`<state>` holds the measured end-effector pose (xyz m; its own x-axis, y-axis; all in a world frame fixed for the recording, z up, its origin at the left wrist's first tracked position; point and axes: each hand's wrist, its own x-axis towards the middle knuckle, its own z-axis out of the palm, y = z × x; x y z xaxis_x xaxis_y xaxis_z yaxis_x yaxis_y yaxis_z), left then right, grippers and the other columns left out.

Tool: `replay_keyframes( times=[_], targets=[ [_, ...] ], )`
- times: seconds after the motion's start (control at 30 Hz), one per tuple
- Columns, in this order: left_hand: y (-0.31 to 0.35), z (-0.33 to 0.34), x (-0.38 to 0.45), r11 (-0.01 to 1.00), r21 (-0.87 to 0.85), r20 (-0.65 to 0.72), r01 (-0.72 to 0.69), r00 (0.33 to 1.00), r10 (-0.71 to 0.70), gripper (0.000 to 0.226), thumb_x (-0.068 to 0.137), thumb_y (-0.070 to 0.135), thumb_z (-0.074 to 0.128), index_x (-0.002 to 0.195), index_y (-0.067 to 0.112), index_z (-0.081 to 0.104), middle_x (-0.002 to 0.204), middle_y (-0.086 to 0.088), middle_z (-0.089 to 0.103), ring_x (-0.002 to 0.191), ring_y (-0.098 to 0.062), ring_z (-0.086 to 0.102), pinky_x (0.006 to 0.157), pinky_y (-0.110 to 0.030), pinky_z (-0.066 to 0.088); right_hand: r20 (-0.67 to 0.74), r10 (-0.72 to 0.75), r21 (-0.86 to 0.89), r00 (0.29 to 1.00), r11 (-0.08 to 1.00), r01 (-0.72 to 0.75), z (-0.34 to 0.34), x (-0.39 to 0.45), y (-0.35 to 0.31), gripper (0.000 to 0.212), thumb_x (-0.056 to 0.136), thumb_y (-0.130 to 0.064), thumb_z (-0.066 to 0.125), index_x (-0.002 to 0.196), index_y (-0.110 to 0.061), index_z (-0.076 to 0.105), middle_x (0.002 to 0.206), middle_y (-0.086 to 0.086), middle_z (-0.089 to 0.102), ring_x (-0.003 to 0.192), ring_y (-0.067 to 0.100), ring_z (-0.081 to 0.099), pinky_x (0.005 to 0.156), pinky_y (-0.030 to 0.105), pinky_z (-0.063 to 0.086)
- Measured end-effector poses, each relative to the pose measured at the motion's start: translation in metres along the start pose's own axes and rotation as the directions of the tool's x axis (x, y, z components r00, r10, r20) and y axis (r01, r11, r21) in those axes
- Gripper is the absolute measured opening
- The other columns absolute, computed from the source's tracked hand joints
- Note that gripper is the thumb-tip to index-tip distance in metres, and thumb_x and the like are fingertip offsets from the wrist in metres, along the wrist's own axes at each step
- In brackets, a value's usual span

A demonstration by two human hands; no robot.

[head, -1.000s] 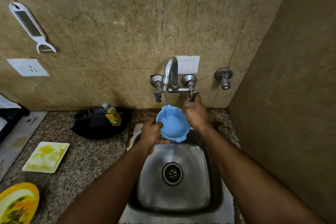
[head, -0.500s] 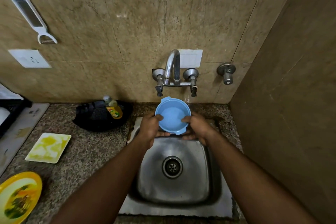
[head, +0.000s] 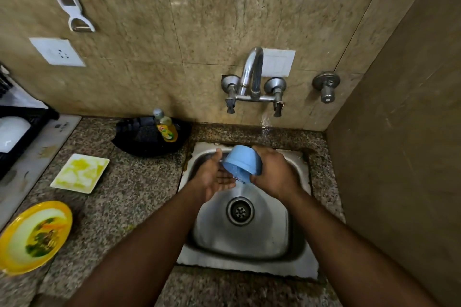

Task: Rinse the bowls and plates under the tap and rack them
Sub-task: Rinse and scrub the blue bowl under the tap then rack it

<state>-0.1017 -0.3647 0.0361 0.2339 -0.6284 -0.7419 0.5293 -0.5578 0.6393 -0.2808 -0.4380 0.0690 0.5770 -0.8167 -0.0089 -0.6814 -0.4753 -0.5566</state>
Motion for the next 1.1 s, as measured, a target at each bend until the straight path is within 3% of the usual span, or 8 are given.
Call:
replay_keyframes(
  times=[0.3,0.5,0.67,0.8,0.83,0.9,0.97,1.1],
  targets=[
    [0.003,0.0,-0.022,0.998,0.033,-0.062,-0.056,0.996,0.058,0.056,0.099,0.055,0.055,0.127,0.007,0.06,0.097,-0.021,0.071,0.087,-0.035,0.071,0.072,-0.04,0.058,-0.068,-0.343,-0.182,0.937,0.927,0.326,-0.01,-0.019,-0.004,0.08,0.065,-0.012,0.084,0.139,-0.016,0.053,0.136,0.004,0.057,0.129,0.022,0.047,0.096,0.034,0.05],
    [0.019,-0.002,-0.044,0.991,-0.027,-0.04,-0.128,0.991,0.127,0.059,0.086,0.069,0.063,0.115,0.018,0.072,0.102,-0.007,0.074,0.085,-0.021,0.07,0.071,-0.034,0.058,-0.05,-0.505,-0.243,0.862,0.843,0.48,-0.01,-0.023,-0.007,0.079,0.066,-0.005,0.082,0.138,-0.015,0.053,0.138,0.005,0.057,0.133,0.025,0.047,0.1,0.035,0.05],
    [0.027,-0.001,-0.059,0.99,-0.059,-0.057,-0.132,0.99,0.128,0.041,0.09,0.024,0.07,0.127,0.009,0.064,0.117,-0.014,0.07,0.084,-0.024,0.067,0.046,-0.026,0.055,-0.12,-0.497,-0.073,0.86,0.868,0.491,-0.006,-0.018,-0.007,0.073,0.069,-0.012,0.083,0.137,-0.012,0.056,0.139,0.006,0.056,0.133,0.024,0.048,0.11,0.038,0.044],
    [0.021,-0.006,-0.057,0.975,-0.134,-0.111,-0.178,0.98,0.164,0.055,0.081,0.024,0.078,0.132,0.009,0.062,0.129,-0.016,0.066,0.098,-0.03,0.069,0.052,-0.032,0.058,-0.134,-0.085,0.276,0.987,0.954,0.12,0.002,-0.01,-0.004,0.094,0.053,-0.022,0.095,0.138,-0.016,0.056,0.134,0.0,0.06,0.122,0.015,0.053,0.101,0.031,0.047],
    [0.019,-0.007,-0.056,0.967,-0.151,-0.139,-0.204,0.973,0.183,0.06,0.077,0.025,0.082,0.131,0.008,0.062,0.129,-0.015,0.066,0.103,-0.031,0.069,0.054,-0.034,0.059,-0.044,0.092,0.42,0.995,0.905,-0.065,0.0,-0.009,-0.006,0.099,0.049,-0.015,0.095,0.14,-0.019,0.056,0.131,-0.001,0.063,0.118,0.016,0.058,0.098,0.034,0.052],
    [0.016,-0.009,-0.056,0.958,-0.137,-0.203,-0.251,0.954,0.221,0.065,0.069,0.025,0.089,0.126,0.004,0.065,0.128,-0.013,0.067,0.106,-0.031,0.069,0.058,-0.036,0.06,0.263,0.317,0.658,0.911,0.631,-0.41,-0.008,-0.005,-0.009,0.088,0.057,-0.002,0.083,0.138,-0.019,0.056,0.12,0.007,0.07,0.103,0.027,0.07,0.089,0.05,0.061],
    [0.011,-0.013,-0.055,0.954,-0.096,-0.25,-0.285,0.934,0.254,0.061,0.069,0.021,0.09,0.121,0.0,0.068,0.121,-0.013,0.069,0.104,-0.032,0.07,0.059,-0.036,0.06,0.482,0.309,0.699,0.82,0.429,-0.573,-0.016,0.0,-0.014,0.059,0.071,-0.006,0.071,0.129,-0.012,0.063,0.114,0.016,0.072,0.092,0.031,0.073,0.085,0.051,0.062],
    [0.004,-0.016,-0.059,0.958,-0.068,-0.191,-0.279,0.946,0.262,0.053,0.074,0.017,0.089,0.118,-0.004,0.069,0.118,-0.017,0.072,0.103,-0.034,0.071,0.066,-0.04,0.062,0.518,0.362,0.671,0.775,0.39,-0.631,-0.015,0.002,-0.017,0.052,0.072,-0.043,0.083,0.113,-0.015,0.071,0.107,0.016,0.073,0.092,0.032,0.074,0.077,0.043,0.063]
  ],
)
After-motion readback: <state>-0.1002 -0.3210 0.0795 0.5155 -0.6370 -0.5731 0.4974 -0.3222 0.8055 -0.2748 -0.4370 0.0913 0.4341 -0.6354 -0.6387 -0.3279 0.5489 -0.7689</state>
